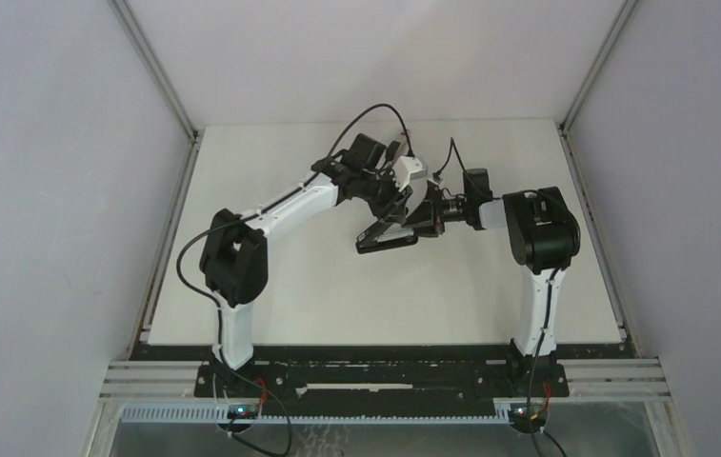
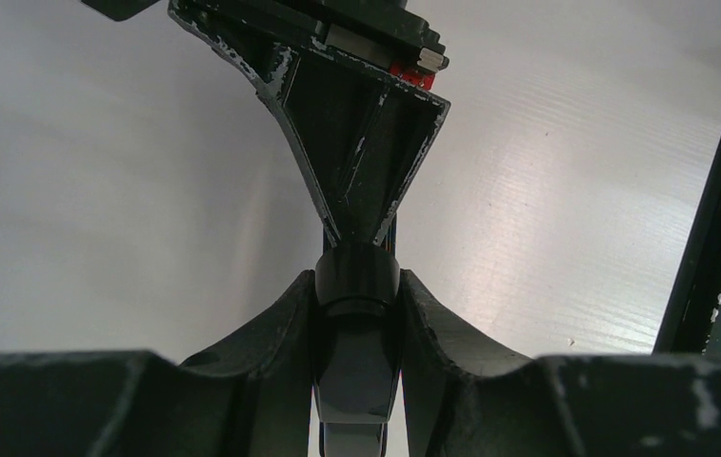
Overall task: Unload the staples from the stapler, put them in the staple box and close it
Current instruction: Unload the staple at the center of the board.
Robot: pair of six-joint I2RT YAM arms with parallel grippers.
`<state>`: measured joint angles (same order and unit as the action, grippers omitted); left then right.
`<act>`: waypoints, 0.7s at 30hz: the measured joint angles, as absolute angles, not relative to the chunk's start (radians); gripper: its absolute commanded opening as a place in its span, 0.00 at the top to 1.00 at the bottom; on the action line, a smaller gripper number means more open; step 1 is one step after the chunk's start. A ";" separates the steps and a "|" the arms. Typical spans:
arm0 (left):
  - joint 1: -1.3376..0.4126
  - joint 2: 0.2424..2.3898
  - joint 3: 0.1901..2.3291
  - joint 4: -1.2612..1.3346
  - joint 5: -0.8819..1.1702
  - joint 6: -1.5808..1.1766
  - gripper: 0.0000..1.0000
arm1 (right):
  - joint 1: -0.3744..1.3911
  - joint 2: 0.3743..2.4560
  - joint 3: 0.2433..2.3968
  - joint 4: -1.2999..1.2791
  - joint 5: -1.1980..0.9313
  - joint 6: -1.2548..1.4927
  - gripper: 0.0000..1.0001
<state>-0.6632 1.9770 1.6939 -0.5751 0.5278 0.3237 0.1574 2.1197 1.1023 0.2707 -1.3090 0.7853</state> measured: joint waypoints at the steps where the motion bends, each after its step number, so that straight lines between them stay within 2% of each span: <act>1: -0.663 1.977 1.694 -0.576 0.529 0.324 1.00 | 0.157 2.123 1.094 0.298 -1.312 0.804 0.56; 6: -0.663 1.969 1.694 -0.579 0.531 0.324 1.00 | 0.157 2.140 1.068 0.405 -1.324 0.883 0.60; 10: -0.663 1.958 1.694 -0.579 0.531 0.324 1.00 | 0.157 2.143 1.062 0.457 -1.332 0.921 0.67; 21: -0.662 1.950 1.694 -0.586 0.530 0.324 1.00 | 0.169 2.146 1.052 0.558 -1.348 1.014 0.69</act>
<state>-0.6624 1.9503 1.6939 -0.5861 0.5297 0.3241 0.1688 2.1456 1.0519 0.5583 -1.3483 1.0138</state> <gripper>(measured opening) 0.374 0.305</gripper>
